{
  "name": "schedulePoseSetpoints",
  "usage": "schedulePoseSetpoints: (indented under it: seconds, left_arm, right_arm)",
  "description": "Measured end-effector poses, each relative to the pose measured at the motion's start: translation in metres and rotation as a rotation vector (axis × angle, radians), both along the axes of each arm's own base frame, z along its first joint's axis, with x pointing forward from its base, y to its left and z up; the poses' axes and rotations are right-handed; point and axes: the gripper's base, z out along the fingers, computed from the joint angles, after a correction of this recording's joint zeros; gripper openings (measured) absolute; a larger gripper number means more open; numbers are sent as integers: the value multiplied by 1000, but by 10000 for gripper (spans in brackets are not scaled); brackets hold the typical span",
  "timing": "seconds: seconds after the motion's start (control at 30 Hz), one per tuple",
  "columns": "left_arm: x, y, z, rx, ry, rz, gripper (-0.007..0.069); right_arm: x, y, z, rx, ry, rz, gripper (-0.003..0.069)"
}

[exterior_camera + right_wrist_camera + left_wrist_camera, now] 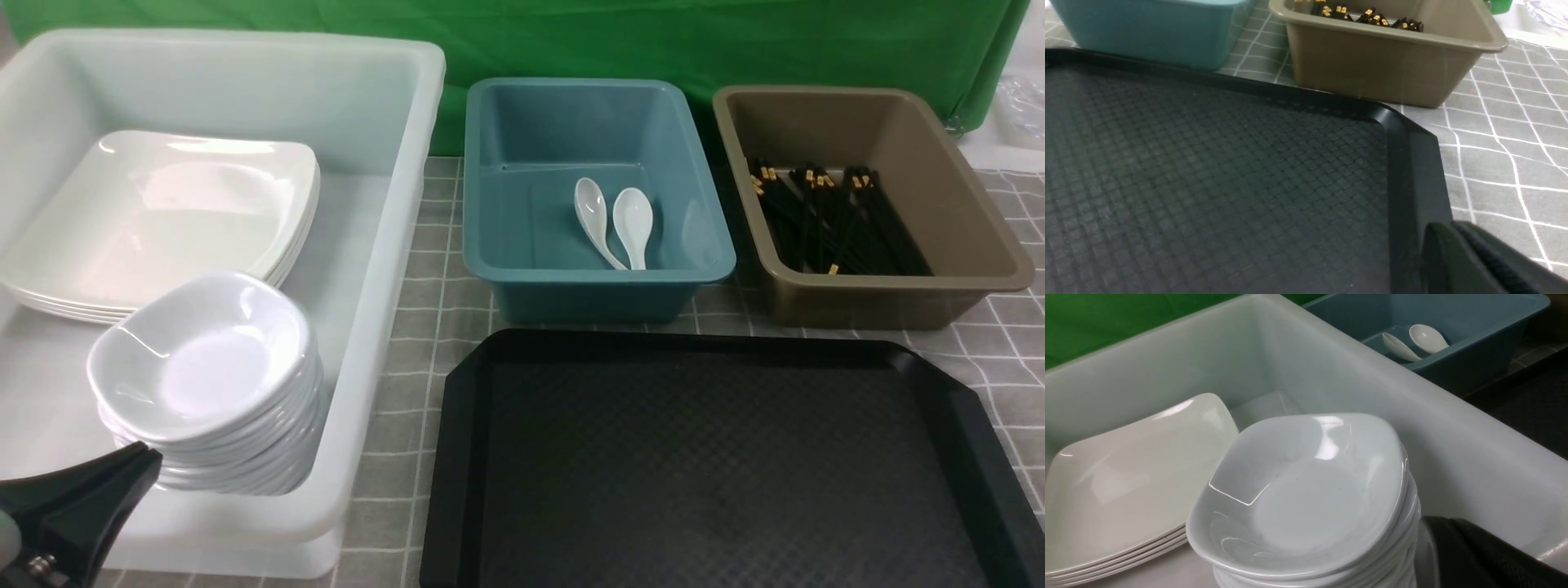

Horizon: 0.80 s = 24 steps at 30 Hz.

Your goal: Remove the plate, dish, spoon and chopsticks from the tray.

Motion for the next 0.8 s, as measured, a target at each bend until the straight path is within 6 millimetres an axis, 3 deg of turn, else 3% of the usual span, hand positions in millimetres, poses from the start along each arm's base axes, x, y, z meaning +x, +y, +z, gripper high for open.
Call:
schedulePoseSetpoints:
  seconds: [0.63,0.8]
  left_arm:
    - [0,0,1,6,-9,0,9]
    - [1,10,14,-126,-119,120,8]
  right_arm:
    - [0,0,0,0,-1,0,73]
    - [0,0,0,0,-1,0,80]
